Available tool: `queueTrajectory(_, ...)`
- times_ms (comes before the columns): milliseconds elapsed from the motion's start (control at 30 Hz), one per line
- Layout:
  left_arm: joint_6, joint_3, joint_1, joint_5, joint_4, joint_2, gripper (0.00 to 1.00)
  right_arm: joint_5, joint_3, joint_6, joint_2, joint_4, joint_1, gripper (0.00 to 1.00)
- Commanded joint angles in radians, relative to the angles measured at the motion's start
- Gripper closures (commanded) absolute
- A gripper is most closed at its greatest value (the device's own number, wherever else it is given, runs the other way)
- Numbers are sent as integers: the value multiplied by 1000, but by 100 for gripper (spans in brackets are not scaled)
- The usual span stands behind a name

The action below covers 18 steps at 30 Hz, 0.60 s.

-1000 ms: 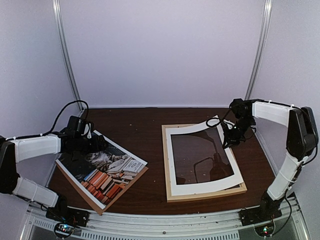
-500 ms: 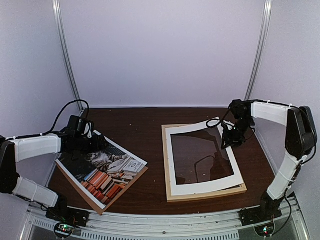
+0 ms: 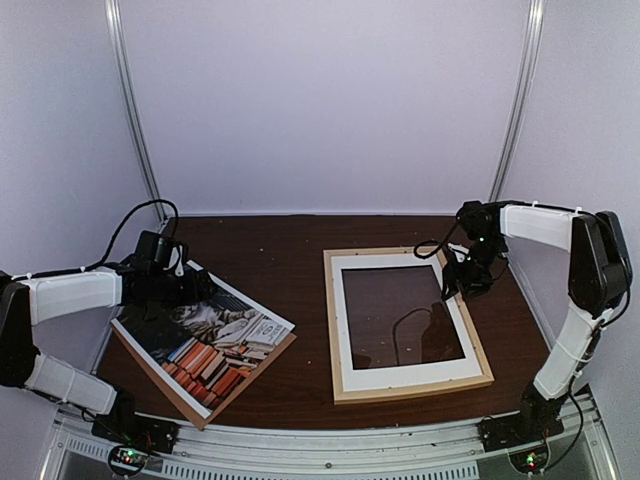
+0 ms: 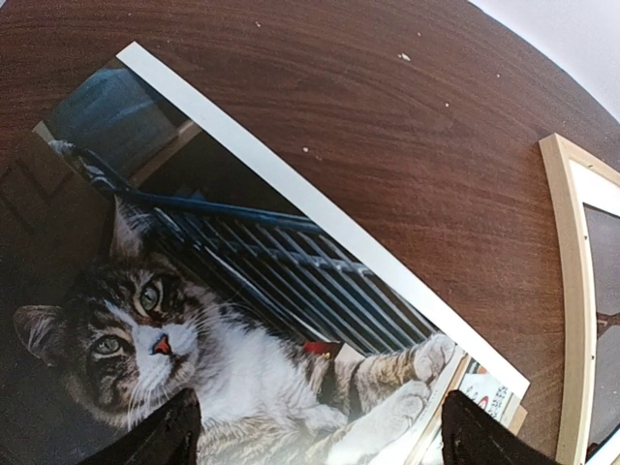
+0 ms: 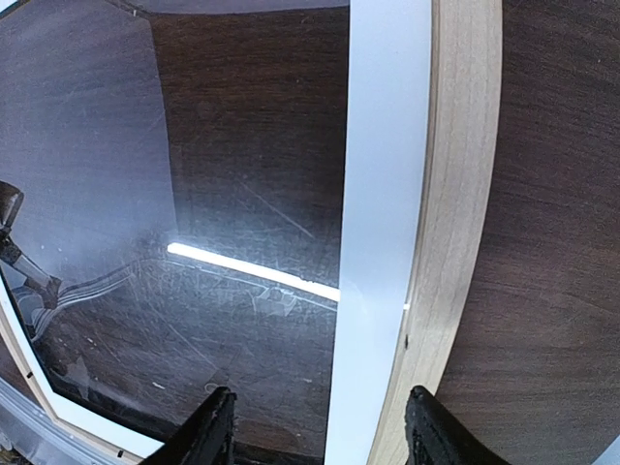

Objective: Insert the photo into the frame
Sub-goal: Place the mat board on the glass panel.

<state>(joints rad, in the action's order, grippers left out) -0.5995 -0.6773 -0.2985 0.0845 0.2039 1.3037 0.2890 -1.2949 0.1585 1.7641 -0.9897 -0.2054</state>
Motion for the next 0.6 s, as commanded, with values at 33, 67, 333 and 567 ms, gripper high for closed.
queueTrajectory(33,10,-25,-5,-12,-4,-2,14,-60,-12,-4,15,7,-4,38)
queueTrajectory(67,10,-24,-7,-12,-4,-2,14,-67,-14,-4,15,7,-3,38)
queueTrajectory(333,29,-26,-6,-42,19,-19,14,-83,-19,-4,-18,43,-10,38)
queueTrajectory(567,52,-93,-4,-156,154,-8,11,-65,-22,14,-56,114,-93,38)
